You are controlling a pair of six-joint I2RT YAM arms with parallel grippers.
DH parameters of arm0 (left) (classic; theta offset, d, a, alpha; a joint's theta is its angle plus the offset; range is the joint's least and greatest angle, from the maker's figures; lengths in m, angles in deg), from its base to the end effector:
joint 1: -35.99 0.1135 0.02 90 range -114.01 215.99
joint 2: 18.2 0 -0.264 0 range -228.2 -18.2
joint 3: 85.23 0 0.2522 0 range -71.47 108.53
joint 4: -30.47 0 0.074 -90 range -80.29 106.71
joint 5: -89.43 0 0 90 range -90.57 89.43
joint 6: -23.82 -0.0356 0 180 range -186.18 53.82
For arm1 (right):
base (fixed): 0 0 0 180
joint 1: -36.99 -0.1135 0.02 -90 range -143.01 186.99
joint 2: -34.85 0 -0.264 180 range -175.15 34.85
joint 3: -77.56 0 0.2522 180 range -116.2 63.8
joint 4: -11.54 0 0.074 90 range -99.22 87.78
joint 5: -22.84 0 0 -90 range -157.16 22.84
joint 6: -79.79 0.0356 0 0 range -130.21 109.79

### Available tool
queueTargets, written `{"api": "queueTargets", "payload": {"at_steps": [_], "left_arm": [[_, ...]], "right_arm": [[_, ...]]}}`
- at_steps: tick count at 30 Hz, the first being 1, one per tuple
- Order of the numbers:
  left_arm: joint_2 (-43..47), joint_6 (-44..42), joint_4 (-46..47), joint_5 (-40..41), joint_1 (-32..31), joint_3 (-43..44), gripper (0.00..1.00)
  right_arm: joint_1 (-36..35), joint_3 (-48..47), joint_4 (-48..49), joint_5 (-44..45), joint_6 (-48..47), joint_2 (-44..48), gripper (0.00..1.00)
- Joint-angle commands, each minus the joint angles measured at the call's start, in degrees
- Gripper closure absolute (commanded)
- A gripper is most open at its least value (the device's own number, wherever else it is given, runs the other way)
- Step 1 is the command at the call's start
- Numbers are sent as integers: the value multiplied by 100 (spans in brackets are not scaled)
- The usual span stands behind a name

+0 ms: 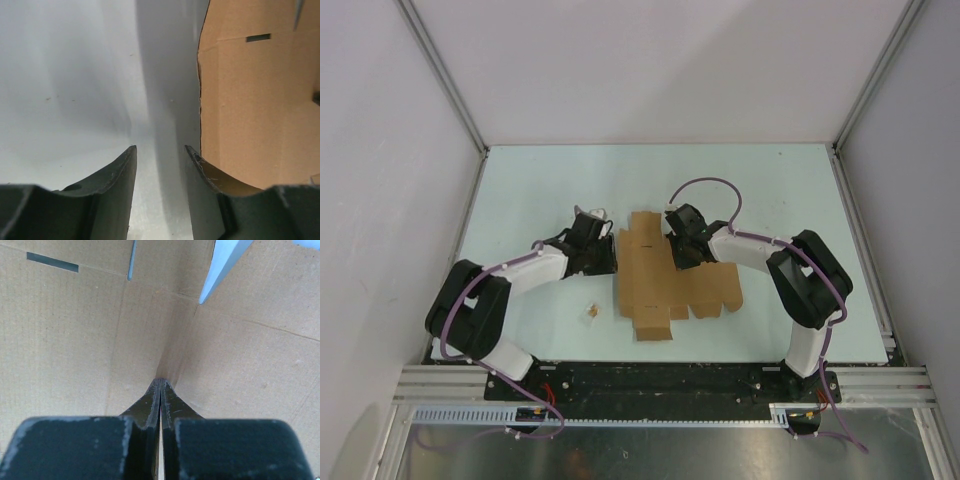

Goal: Fold the paper box

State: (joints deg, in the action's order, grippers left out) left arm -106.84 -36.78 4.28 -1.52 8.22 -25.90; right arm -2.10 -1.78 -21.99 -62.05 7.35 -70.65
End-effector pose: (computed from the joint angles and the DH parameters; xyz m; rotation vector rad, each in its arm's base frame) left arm 0.2614 -0.1383 0.1636 -0.0302 2.5911 -0.4038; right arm 0.2909 0.2322 0.1622 -0.4591 2.5847 0.2342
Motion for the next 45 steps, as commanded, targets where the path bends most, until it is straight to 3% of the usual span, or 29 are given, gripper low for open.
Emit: {"api": "queueTargets", "payload": {"at_steps": [1, 33, 38, 42, 45], "left_arm": [[417, -84, 188, -379, -97, 102, 52], [13, -93, 170, -424, -660, 735, 56], [110, -146, 179, -160, -651, 436, 55], [40, -198, 170, 33, -651, 243, 54], [92, -278, 179, 419, -625, 85, 53]], "right_arm": [[-20, 98, 131, 17, 72, -296, 100], [-55, 98, 175, -53, 186, -262, 100], [-11, 98, 87, -123, 177, 142, 88], [-2, 89, 105, -369, 256, 695, 66], [-20, 37, 17, -422, 309, 890, 61]]}}
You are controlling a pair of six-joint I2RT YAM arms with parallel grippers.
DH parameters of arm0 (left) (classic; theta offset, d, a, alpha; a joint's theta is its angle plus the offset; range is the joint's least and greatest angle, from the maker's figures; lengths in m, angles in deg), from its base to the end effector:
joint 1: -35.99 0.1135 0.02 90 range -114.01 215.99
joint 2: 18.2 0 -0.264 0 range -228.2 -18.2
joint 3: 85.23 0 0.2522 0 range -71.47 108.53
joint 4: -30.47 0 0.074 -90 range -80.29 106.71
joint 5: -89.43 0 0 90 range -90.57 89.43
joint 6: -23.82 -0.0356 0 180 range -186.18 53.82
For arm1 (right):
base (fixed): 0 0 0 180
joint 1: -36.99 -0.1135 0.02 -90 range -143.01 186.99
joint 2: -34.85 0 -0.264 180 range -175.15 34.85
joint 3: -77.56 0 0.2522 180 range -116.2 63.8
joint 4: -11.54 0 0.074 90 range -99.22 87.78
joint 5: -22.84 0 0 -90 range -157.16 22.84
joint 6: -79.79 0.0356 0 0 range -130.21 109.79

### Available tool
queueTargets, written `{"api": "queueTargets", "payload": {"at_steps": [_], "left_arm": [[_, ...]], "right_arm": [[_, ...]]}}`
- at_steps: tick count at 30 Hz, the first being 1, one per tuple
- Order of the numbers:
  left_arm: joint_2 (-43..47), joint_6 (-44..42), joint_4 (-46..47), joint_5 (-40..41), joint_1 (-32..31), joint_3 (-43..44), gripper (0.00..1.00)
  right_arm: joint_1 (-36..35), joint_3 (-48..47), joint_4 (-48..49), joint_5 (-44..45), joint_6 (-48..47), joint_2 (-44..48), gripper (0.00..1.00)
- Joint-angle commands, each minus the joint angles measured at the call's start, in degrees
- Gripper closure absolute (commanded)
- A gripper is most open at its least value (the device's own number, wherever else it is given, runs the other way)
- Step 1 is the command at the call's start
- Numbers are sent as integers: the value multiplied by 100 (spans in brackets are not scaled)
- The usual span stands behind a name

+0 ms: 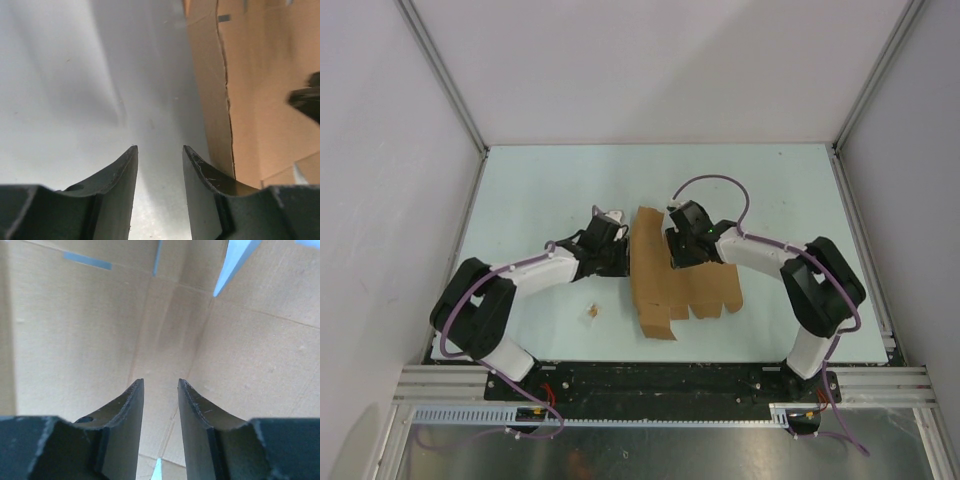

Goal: Fold the paper box

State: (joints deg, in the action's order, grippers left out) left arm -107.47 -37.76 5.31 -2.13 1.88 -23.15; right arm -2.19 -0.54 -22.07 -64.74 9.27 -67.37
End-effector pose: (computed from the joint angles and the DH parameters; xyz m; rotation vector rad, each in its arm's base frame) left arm 0.2544 -0.1735 0.1755 0.1385 2.5479 -0.4812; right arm 0.2835 0.2291 0.1758 -0.4311 2.5762 0.3220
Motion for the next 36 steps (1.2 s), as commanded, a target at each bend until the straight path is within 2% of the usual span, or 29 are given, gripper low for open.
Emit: {"api": "queueTargets", "payload": {"at_steps": [1, 6, 17, 20, 25, 28, 34, 36], "left_arm": [[191, -197, 68, 577, 88, -243, 53], [419, -162, 85, 411, 519, -498, 53], [1069, -188, 287, -37, 624, -806, 53], [1376, -118, 209, -46, 852, -946, 53], [3124, 294, -221, 523, 1414, -1315, 55], [3949, 470, -634, 866, 1547, -1211, 55], [4988, 559, -1302, 1474, 1583, -658, 57], [5191, 541, -1496, 1790, 1583, -395, 57]], "right_arm": [[-28, -123, -9, -145, 160, 632, 60], [-125, -395, -220, -127, 301, 721, 59], [-503, -1336, -818, -127, 741, 501, 54], [-547, -1485, -923, -23, 785, 317, 53], [-705, -1889, -1230, 259, 829, -139, 51], [-854, -2424, -1616, 514, 803, -534, 47], [-1373, -4278, -2986, 1506, 785, -1589, 38], [-1513, -4883, -3234, 1814, 829, -1959, 32]]}}
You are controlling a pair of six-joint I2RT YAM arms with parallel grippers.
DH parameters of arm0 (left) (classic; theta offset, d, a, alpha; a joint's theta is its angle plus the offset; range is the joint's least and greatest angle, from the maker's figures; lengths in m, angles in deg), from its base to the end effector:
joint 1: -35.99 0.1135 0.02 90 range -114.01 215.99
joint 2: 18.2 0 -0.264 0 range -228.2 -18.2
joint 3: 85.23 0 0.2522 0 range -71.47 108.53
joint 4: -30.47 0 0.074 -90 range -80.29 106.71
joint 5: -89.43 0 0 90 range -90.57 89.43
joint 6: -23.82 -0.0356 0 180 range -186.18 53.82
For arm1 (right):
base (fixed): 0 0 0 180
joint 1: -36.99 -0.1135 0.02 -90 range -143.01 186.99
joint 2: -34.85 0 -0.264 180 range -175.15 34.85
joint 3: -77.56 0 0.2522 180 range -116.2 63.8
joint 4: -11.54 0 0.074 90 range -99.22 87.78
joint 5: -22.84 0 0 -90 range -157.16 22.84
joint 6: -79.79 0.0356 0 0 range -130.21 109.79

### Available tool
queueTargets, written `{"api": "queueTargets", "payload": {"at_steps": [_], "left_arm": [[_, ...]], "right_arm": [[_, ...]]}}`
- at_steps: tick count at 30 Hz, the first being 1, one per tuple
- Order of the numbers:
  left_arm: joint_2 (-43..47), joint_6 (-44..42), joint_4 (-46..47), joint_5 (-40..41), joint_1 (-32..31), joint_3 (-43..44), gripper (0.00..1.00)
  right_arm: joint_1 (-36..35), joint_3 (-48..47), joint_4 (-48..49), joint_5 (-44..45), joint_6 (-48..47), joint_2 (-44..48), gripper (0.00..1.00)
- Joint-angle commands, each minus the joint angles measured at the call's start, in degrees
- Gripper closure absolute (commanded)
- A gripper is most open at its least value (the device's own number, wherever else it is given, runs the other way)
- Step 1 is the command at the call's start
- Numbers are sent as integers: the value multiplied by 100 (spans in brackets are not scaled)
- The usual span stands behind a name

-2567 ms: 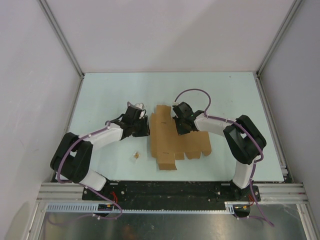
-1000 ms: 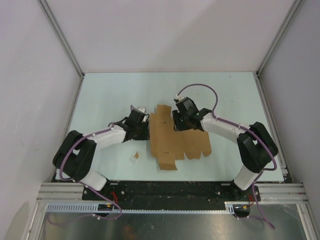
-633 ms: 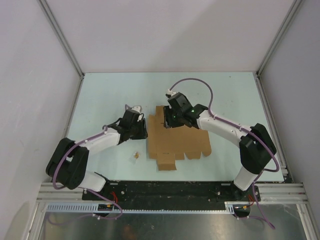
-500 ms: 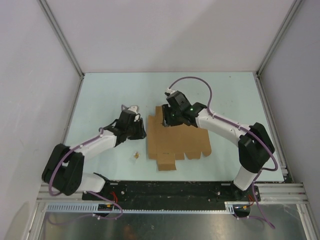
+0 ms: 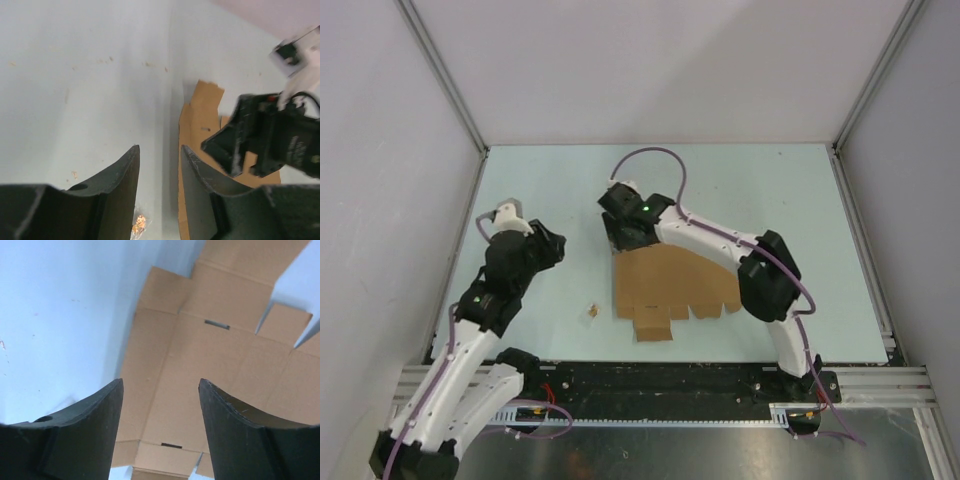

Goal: Fold the paper box

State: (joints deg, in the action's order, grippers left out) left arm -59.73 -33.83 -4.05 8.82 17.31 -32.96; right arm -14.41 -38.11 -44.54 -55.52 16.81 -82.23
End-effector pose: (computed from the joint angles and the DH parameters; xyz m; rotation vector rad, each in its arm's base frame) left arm 0.1629 -0.0489 0.2915 -0.3445 1.9738 -0.4137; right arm 0.2869 0.3478 0.2505 -0.4670 2.5226 0.2701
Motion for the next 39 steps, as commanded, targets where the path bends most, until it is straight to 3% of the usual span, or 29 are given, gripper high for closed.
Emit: {"api": "queueTargets", "payload": {"at_steps": [1, 6, 11, 27, 39], "left_arm": [[540, 148, -735, 809, 40, 667, 57], [1437, 174, -1105, 1582, 40, 974, 57], [1737, 86, -1273, 1742, 40, 1186, 57], [2080, -81, -1414, 1751, 40, 1168, 57], [2097, -54, -1414, 1759, 40, 1081, 56]], "right_arm": [[-318, -1347, -1249, 919, 110, -596, 31], [-538, -2227, -1726, 1060, 215, -1316, 28], [-766, -3052, -2174, 1445, 321, -1879, 27], [-1162, -3617, -2860, 2413, 655, -2715, 29], [-1197, -3590, -2930, 2536, 593, -2829, 50]]}}
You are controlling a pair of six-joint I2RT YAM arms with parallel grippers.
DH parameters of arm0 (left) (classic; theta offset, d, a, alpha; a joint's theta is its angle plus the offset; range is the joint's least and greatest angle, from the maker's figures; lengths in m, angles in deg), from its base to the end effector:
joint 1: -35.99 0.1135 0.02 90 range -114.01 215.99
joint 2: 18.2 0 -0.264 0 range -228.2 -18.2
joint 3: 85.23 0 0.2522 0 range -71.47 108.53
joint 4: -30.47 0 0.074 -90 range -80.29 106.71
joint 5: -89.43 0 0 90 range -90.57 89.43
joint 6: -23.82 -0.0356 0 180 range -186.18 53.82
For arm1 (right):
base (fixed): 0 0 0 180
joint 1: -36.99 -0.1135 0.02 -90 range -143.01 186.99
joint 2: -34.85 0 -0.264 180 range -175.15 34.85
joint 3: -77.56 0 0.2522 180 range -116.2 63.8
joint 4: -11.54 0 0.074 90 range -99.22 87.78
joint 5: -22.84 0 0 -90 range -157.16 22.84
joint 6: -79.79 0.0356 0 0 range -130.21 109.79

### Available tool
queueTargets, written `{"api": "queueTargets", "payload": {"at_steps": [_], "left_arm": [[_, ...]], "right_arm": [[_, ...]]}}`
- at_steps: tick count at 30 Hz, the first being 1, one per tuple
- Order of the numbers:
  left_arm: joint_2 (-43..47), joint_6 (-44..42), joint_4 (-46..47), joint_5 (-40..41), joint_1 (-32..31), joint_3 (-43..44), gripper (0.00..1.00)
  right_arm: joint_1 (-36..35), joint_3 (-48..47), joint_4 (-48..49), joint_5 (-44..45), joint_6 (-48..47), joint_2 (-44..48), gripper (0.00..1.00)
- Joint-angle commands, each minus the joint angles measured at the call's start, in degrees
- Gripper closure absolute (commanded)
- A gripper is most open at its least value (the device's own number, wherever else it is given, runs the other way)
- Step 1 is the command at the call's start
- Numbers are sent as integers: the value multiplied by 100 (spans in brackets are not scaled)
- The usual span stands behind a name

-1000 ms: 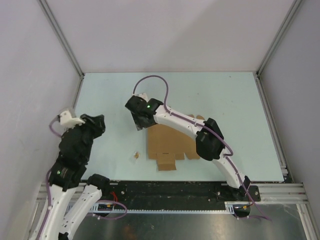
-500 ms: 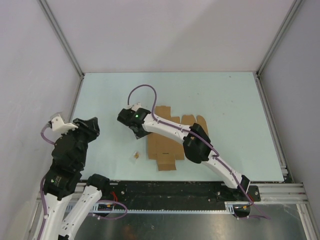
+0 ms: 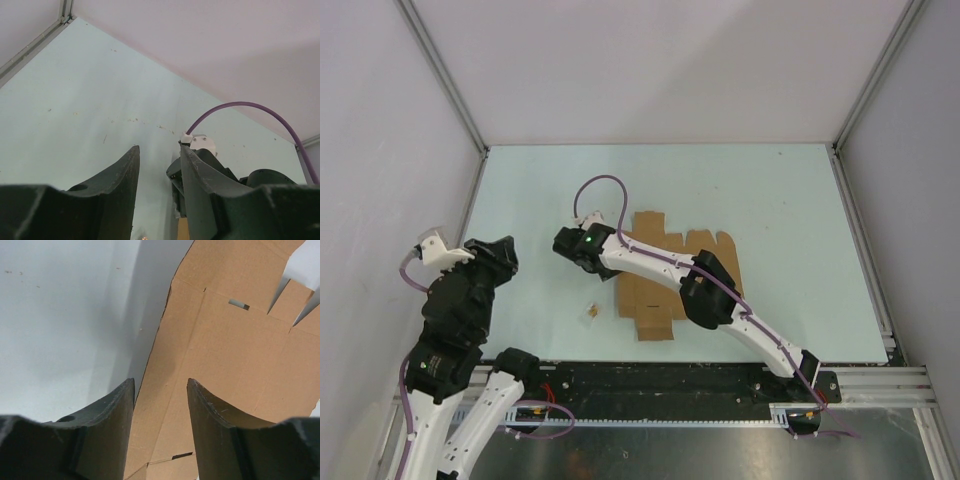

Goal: Fold the paper box

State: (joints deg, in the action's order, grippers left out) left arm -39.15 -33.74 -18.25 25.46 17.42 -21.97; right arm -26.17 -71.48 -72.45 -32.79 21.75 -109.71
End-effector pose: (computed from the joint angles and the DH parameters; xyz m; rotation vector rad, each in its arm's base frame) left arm 0.0669 -0.0060 0.3658 -0.5360 1.5917 -0.2900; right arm 0.2461 0.4418 0.1846 -0.6174 2.4813 -0.3603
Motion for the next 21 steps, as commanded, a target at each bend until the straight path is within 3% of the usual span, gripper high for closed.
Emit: {"api": "queueTargets", "payload": {"at_steps": [1, 6, 10, 13, 21], "left_arm": [[38, -80, 7, 96, 29, -28, 56], [38, -89, 7, 105, 29, -63, 56], [47, -81, 7, 105, 29, -54, 56], [47, -72, 7, 105, 29, -54, 56], [-5, -81, 16, 87, 29, -45, 56]], "right_arm": [[-30, -253, -139, 254, 91, -91, 53], [-30, -209, -96, 263, 90, -56, 65], [-21, -42, 19, 316, 64, 120, 85], [-21, 54, 54, 325, 47, 199, 94], [22, 467, 335, 203, 99, 840, 100]]}}
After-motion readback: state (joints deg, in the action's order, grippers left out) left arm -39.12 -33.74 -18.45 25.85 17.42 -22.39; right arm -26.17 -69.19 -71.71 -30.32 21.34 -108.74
